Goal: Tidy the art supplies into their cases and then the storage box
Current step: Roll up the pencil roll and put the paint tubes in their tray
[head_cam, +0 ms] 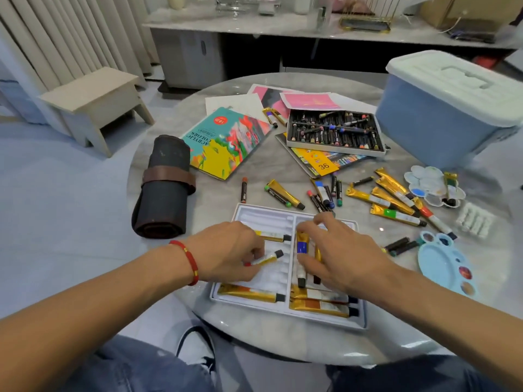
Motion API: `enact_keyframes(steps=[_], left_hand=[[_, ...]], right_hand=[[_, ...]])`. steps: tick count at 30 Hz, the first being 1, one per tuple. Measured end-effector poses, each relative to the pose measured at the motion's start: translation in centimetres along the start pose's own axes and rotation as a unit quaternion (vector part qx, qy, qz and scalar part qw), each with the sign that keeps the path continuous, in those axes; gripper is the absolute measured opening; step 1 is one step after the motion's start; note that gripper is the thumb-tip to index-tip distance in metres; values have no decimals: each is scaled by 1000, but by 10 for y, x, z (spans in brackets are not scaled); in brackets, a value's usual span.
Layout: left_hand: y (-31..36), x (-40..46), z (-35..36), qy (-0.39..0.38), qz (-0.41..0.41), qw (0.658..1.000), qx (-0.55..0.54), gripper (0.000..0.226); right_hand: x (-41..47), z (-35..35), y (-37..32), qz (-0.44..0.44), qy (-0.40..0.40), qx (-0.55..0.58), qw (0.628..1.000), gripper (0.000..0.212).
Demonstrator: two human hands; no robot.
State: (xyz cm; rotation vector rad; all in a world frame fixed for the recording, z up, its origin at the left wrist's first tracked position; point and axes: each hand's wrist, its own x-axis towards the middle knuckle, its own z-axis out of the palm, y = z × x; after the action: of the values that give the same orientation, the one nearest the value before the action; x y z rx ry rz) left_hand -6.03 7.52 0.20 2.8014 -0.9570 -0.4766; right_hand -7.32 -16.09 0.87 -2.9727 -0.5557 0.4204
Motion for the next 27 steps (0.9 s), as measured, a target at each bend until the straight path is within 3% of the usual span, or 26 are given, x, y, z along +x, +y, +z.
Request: enact_keyframes(steps=[3, 10, 14, 20, 27], left_hand=[[5, -3, 3, -16, 63, 998, 17, 17], [8, -5, -3, -20, 93, 995, -23, 26], [8, -6, -4, -32, 101, 993, -42, 19], [14, -5, -2, -22, 48, 996, -69, 16], [24, -5, 3, -17, 30, 999, -15, 11]], right_hand=[[5, 7, 3, -6, -1, 43, 999, 49], [10, 12, 3, 13, 4, 94, 996, 58], [13, 10, 6, -7, 4, 114, 993, 61], [17, 6, 8, 27, 6, 178, 984, 59], [17, 11, 4, 57, 0, 214, 975, 63]])
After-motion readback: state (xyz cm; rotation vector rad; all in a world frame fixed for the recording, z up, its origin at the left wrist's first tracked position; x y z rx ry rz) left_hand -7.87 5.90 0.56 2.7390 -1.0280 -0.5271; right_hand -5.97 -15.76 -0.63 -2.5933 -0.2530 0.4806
